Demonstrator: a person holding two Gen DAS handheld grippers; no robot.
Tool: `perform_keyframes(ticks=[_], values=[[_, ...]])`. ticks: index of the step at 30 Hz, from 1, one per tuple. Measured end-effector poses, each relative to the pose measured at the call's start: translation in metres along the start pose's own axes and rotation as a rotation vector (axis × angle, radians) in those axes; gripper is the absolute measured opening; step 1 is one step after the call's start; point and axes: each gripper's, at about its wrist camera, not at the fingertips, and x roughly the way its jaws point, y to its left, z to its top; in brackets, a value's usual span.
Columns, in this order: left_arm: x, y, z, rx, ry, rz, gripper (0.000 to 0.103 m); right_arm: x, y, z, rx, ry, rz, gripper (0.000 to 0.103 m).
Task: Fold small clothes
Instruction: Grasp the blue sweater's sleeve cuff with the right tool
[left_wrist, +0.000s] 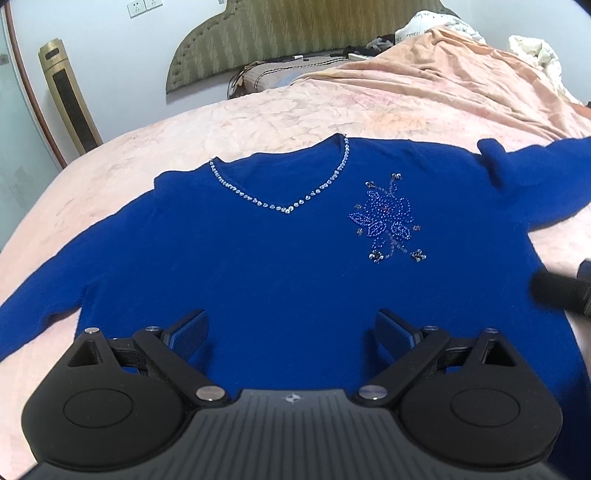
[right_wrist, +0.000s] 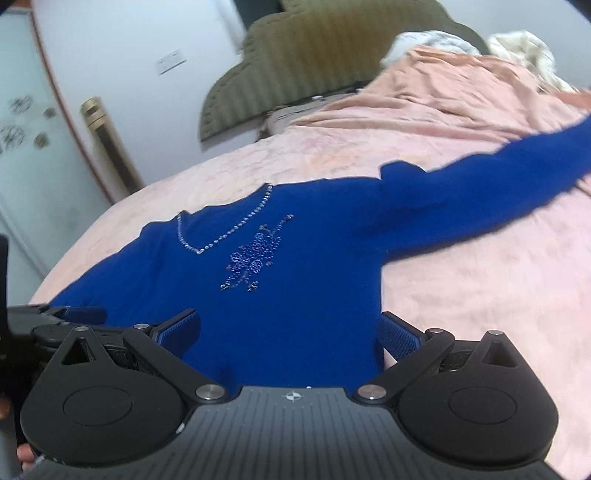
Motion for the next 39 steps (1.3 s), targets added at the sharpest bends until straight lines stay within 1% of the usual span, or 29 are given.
perform_keyframes(ticks=[3,4,6,7,8,10,12,16,17,19,20,22,23,24,27,28,29,30,31,32,33,34,35,37,39], values=[[0.003,0.0,0.002,-0.003,-0.001,0.001,0.097,-0.004,-0.017,0.014,0.012,-0.035,-0.023,0.103],[0.004,0.0,0.002,-0.002,-0.002,0.0,0.097,-0.005,-0.022,0.019,-0.004,-0.047,-0.034,0.103],[0.004,0.0,0.003,-0.001,-0.007,0.003,0.097,-0.005,-0.03,0.026,-0.093,-0.052,-0.039,0.103],[0.004,0.0,0.004,0.0,-0.012,0.004,0.097,-0.004,-0.035,0.03,-0.122,-0.045,-0.058,0.103],[0.003,0.0,0.004,0.003,-0.019,0.005,0.097,-0.004,-0.044,0.036,-0.121,-0.042,-0.085,0.103],[0.001,0.0,0.005,0.014,-0.033,0.01,0.097,-0.007,-0.075,0.051,-0.046,-0.061,-0.104,0.103],[-0.001,0.0,0.005,0.031,-0.045,0.019,0.097,-0.013,-0.121,0.067,0.089,-0.119,-0.127,0.103],[-0.001,-0.002,0.006,0.062,-0.059,0.039,0.097,-0.028,-0.237,0.1,0.403,-0.272,-0.25,0.102],[0.0,-0.002,0.006,0.067,-0.055,0.041,0.097,-0.03,-0.262,0.106,0.453,-0.306,-0.267,0.102],[0.003,-0.003,0.007,0.076,-0.045,0.041,0.097,-0.031,-0.308,0.116,0.551,-0.347,-0.307,0.103],[0.005,-0.004,0.007,0.081,-0.04,0.044,0.097,-0.029,-0.331,0.119,0.613,-0.348,-0.321,0.103],[0.007,-0.005,0.008,0.091,-0.035,0.054,0.097,-0.02,-0.364,0.121,0.701,-0.369,-0.265,0.102],[0.008,-0.005,0.008,0.096,-0.033,0.059,0.097,-0.016,-0.372,0.121,0.728,-0.382,-0.255,0.1],[0.01,-0.005,0.009,0.101,-0.031,0.064,0.097,-0.013,-0.378,0.123,0.742,-0.396,-0.244,0.099],[0.011,-0.006,0.01,0.106,-0.03,0.073,0.097,0.003,-0.383,0.132,0.721,-0.437,-0.208,0.097],[0.011,-0.006,0.01,0.109,-0.029,0.073,0.097,0.006,-0.384,0.134,0.714,-0.454,-0.201,0.089],[0.011,-0.007,0.01,0.113,-0.03,0.076,0.097,0.008,-0.388,0.137,0.717,-0.467,-0.181,0.083],[0.01,-0.007,0.01,0.116,-0.032,0.079,0.097,0.011,-0.391,0.139,0.731,-0.475,-0.166,0.066],[0.009,-0.006,0.01,0.118,-0.035,0.081,0.097,0.013,-0.39,0.141,0.748,-0.47,-0.168,0.041],[0.008,-0.006,0.01,0.12,-0.038,0.083,0.097,0.014,-0.388,0.141,0.763,-0.448,-0.181,0.029],[0.006,-0.005,0.01,0.122,-0.042,0.086,0.097,0.018,-0.39,0.142,0.775,-0.421,-0.204,0.01],[0.004,-0.004,0.01,0.124,-0.046,0.089,0.097,0.02,-0.391,0.142,0.784,-0.401,-0.228,0.01],[0.003,-0.002,0.01,0.126,-0.052,0.092,0.097,0.017,-0.388,0.14,0.784,-0.405,-0.236,0.01],[0.0,0.002,0.01,0.124,-0.059,0.104,0.097,0.002,-0.379,0.139,0.759,-0.448,-0.25,0.009],[0.0,0.007,0.009,0.112,-0.055,0.106,0.097,-0.02,-0.369,0.142,0.712,-0.485,-0.296,0.009]])
